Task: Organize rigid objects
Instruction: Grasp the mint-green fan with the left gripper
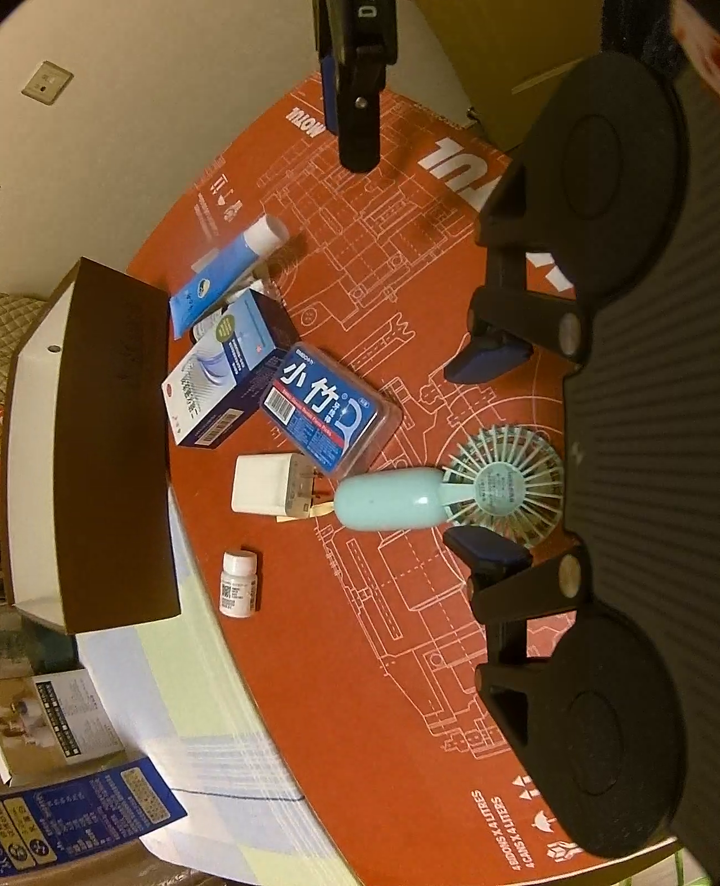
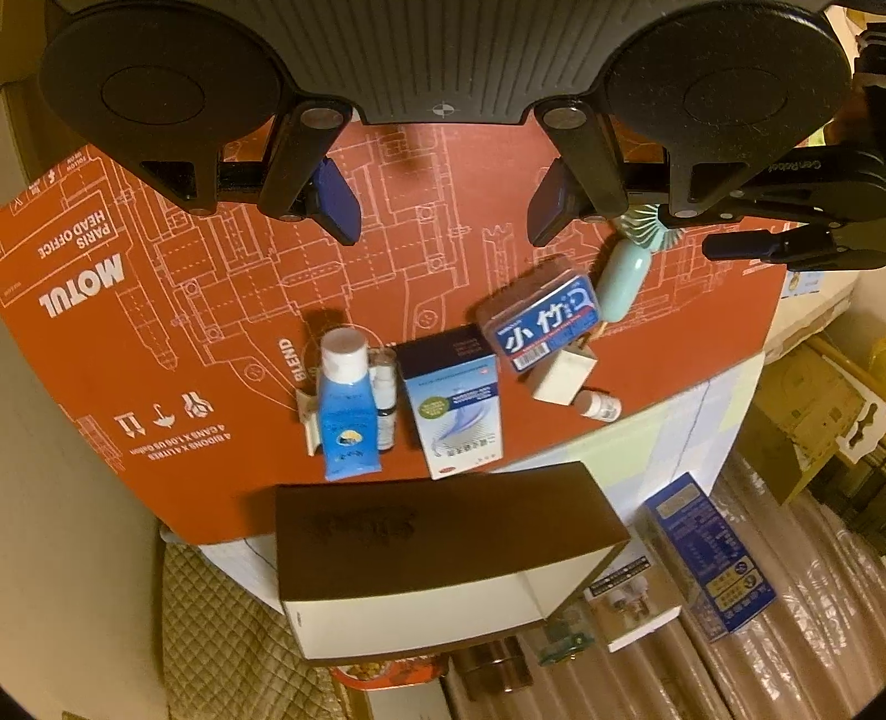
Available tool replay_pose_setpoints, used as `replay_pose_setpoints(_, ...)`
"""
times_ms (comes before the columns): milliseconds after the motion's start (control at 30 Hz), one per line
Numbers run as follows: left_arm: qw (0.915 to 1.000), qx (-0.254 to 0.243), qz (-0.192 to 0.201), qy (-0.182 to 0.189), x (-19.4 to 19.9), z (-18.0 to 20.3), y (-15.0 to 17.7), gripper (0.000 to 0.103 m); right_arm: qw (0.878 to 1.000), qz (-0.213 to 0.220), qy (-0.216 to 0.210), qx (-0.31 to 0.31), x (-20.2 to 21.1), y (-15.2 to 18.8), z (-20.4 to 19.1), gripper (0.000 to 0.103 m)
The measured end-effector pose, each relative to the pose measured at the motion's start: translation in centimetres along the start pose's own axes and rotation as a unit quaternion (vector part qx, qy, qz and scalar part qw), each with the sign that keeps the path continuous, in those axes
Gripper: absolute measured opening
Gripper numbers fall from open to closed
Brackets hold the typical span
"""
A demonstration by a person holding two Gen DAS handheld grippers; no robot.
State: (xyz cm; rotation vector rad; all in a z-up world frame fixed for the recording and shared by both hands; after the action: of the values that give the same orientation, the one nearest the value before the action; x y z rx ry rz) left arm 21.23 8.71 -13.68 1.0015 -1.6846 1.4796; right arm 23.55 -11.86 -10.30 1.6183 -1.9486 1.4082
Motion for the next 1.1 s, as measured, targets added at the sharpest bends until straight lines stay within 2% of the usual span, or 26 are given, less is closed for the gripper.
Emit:
replay_pose_setpoints(367, 0.9992, -0.001, -0.039, -0.013, -4.6, 0.2, -1.9, 0.051, 1.000, -0.002, 0.013, -0.024, -0.2, -0.2, 2.6, 0.064)
replay_pose_setpoints(567, 0.9982, -0.003, -0.056, -0.023, -6.8, 0.2, -1.8, 0.044, 0.999, -0.003, 0.017, -0.033, -0.3, -0.5, 3.6, 0.064)
replay_pose_setpoints(733, 0.9976, 0.001, -0.063, -0.027, -7.8, 0.0, -1.5, 0.037, 0.999, -0.007, 0.018, -0.035, -0.7, -0.9, 4.1, 0.064)
replay_pose_setpoints(900, 0.9983, 0.006, -0.051, -0.027, -7.8, -0.4, -1.8, 0.029, 0.999, -0.012, 0.016, -0.032, -1.3, -1.4, 4.2, 0.064)
replay_pose_setpoints(1100, 0.9974, 0.025, -0.051, -0.043, -7.6, -2.0, -1.5, 0.029, 0.999, -0.019, 0.009, -0.025, -2.1, -1.9, 4.1, 0.064)
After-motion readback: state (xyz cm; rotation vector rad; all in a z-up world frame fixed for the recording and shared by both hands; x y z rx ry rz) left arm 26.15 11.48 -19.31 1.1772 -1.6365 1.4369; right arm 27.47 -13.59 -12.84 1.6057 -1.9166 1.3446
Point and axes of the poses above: each gripper's, at about its wrist camera, not at the fingertips, and x roughly against the way its jaws point, z to its right, y to its underside, the point moved 5 cm from there along -x, roughly the way its jaws point, and after that the axes turned 15 degrees about -y, right-handed, at the moved point
